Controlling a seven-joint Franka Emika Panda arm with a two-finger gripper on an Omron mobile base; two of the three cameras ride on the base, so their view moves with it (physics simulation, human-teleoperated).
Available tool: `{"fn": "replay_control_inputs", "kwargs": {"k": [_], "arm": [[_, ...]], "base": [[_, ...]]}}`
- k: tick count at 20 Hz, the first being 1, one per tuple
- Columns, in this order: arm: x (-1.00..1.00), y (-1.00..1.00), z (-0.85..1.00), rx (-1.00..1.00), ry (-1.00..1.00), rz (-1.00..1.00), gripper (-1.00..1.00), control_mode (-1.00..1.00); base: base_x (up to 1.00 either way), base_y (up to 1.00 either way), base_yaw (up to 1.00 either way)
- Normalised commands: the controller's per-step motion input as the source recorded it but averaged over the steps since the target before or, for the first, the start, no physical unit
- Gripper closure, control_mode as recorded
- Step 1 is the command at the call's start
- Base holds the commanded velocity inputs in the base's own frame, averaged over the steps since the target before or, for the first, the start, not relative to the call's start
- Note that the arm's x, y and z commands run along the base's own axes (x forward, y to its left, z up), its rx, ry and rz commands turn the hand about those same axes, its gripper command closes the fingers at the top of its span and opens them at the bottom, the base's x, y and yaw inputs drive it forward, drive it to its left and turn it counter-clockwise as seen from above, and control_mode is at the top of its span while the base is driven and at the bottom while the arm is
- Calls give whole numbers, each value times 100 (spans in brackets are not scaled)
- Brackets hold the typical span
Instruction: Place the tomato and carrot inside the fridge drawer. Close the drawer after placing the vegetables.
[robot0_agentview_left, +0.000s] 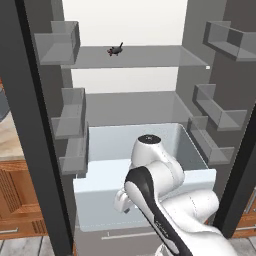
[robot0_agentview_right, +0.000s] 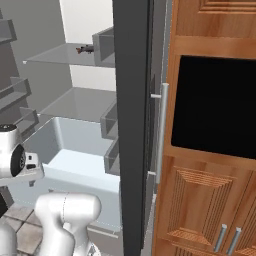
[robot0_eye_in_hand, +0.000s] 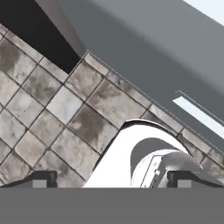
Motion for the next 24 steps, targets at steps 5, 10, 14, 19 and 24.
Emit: {"fn": "replay_control_inputs", "kwargs": {"k": [5,10,14,19,24], "arm": [[70,8,-73,2,0,0,-100,-100],[83,0,-33,4,-6,0,-100,-100],[97,0,-4,5,-12,0,-100,-100],[100,0,23,1,-3,0,-100,-100],[100,0,31,0,0,0,-100,-100]], "base": [[0,0,0],[0,0,0],[0,0,0],[0,0,0],[0,0,0]]}}
